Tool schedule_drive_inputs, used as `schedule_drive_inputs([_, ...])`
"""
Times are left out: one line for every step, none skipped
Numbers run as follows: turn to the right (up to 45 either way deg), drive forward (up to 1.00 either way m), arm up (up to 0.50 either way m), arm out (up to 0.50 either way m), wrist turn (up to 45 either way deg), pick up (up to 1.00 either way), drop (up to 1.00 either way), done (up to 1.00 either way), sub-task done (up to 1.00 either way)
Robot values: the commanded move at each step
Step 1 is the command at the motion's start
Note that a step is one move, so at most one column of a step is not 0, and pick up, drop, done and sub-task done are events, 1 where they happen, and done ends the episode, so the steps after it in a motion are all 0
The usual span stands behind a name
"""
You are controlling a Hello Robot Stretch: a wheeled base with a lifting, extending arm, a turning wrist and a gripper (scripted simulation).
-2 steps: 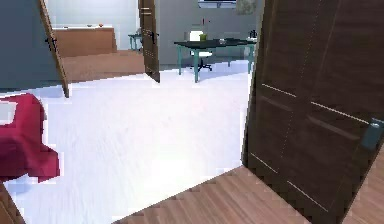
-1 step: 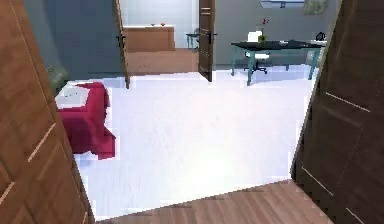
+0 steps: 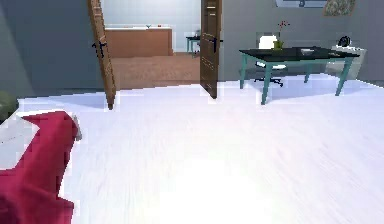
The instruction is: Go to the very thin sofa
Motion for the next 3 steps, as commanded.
schedule_drive_inputs([0.0,1.00,0.00,0.00,0.0,0.00,0.00,0.00,0.00])
schedule_drive_inputs([-3.0,0.00,0.00,0.00,0.0,0.00,0.00,0.00,0.00])
schedule_drive_inputs([0.0,1.00,0.00,0.00,0.0,0.00,0.00,0.00,0.00])
